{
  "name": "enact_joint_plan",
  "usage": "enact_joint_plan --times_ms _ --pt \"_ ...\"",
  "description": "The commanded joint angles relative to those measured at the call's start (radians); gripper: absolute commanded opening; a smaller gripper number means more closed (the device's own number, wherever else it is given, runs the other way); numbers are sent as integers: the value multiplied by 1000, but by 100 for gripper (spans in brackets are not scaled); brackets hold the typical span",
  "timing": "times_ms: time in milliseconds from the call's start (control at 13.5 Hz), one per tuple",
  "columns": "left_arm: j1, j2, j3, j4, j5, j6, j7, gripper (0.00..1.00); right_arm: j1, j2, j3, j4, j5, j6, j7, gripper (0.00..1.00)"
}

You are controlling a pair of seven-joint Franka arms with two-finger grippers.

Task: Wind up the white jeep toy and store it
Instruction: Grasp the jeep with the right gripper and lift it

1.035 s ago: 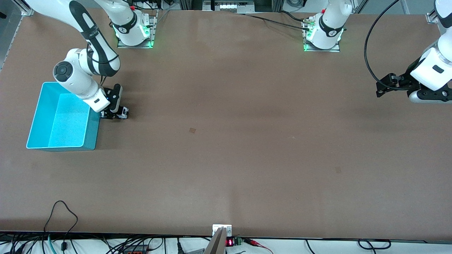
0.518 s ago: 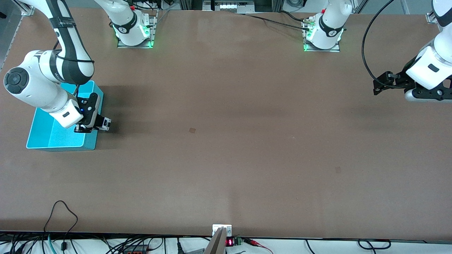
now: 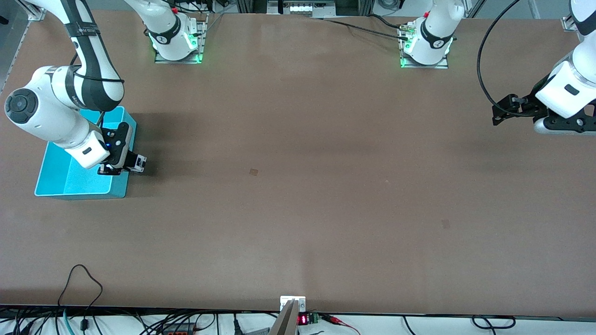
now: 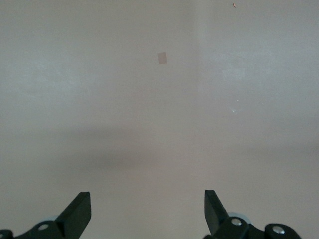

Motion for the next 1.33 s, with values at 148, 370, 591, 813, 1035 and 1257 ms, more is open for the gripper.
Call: enact_joint_plan --times_ms 148,370,591,813,1035,1257 --pt "14 9 -10 28 -15 -23 8 100 -30 -10 -58 164 -1 -222 267 0" --pt "13 9 -10 28 -15 -23 6 100 -35 -14 -69 164 -3 -239 289 0" --pt "13 9 -10 28 -15 -23 6 100 -32 -22 -69 175 -10 -239 288 0" --pt "13 9 -10 28 -15 -23 6 100 -24 -39 -67 178 -33 -238 291 0" --pt "10 8 -13 28 -16 -24 -3 100 -29 -37 -69 178 -32 -239 318 0" --pt "20 9 -22 28 -16 -23 7 100 -44 -36 -73 174 -44 -303 621 0"
